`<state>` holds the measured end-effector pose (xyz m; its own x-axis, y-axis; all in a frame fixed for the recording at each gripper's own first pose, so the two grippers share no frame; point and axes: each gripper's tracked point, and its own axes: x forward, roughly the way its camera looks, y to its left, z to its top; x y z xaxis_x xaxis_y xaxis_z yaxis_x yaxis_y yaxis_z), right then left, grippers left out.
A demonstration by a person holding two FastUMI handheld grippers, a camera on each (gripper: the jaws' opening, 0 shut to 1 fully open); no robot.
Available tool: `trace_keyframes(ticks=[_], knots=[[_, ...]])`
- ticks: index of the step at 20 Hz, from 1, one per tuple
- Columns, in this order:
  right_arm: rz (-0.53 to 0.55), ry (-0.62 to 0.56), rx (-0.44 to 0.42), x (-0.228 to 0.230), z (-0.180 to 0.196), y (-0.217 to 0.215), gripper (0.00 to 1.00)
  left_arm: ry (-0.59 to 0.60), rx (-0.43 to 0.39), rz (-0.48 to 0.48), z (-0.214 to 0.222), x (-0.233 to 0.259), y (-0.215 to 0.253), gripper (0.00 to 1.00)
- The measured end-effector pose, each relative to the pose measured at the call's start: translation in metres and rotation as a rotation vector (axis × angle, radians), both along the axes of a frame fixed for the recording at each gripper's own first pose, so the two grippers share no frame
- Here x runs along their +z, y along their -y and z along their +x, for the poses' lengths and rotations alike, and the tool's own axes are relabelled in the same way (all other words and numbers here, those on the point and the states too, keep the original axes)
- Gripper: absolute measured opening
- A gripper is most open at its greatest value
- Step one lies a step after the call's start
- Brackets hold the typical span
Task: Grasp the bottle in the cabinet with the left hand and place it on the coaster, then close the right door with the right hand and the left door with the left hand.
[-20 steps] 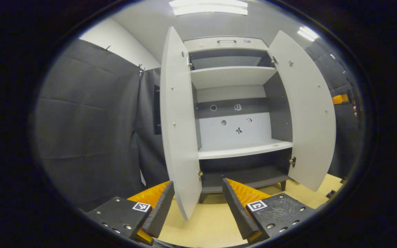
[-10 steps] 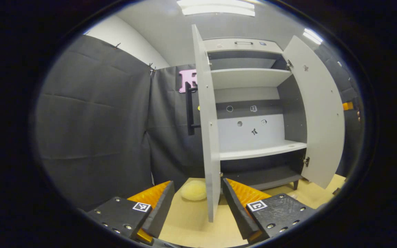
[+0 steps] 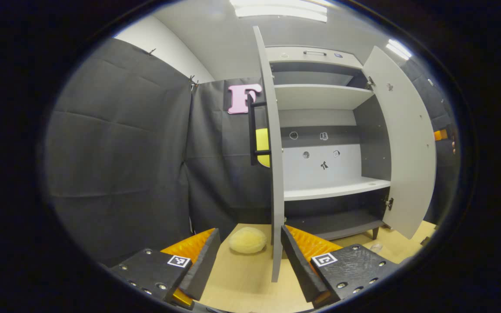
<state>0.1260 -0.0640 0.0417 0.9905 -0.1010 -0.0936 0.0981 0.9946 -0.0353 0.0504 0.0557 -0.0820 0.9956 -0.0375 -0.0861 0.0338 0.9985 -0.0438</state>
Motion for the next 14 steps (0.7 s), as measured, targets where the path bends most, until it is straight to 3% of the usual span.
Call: trace_keyframes(ticks=[1, 2, 3, 8, 9, 10, 11, 14], knots=[[0.0, 0.0, 0.003, 0.001, -0.001, -0.004, 0.92, -0.003, -0.001, -0.002, 0.002, -0.002, -0.001, 0.87], [-0.001, 0.003, 0.005, 0.002, -0.002, -0.007, 0.96, -0.006, -0.002, -0.004, 0.002, -0.003, -0.003, 0.87], [0.001, 0.005, 0.005, 0.002, -0.002, -0.011, 0.92, -0.009, -0.003, -0.005, 0.003, -0.005, -0.005, 0.87], [0.012, 0.006, 0.025, 0.0, -0.003, -0.028, 0.92, -0.009, -0.007, -0.001, 0.007, -0.009, -0.011, 0.86], [0.013, 0.007, 0.029, 0.0, -0.003, -0.032, 0.96, -0.005, -0.007, -0.002, 0.008, -0.008, -0.012, 0.86], [0.014, 0.006, 0.036, 0.0, -0.003, -0.036, 0.92, -0.003, -0.01, -0.006, 0.009, -0.008, -0.012, 0.86], [0.014, 0.005, 0.047, 0.0, -0.002, -0.041, 0.96, -0.003, -0.012, -0.011, 0.011, -0.008, -0.012, 0.87], [0.009, 0.007, 0.086, 0.0, 0.0, -0.061, 0.92, 0.0, -0.011, -0.008, 0.012, -0.01, -0.017, 0.87]])
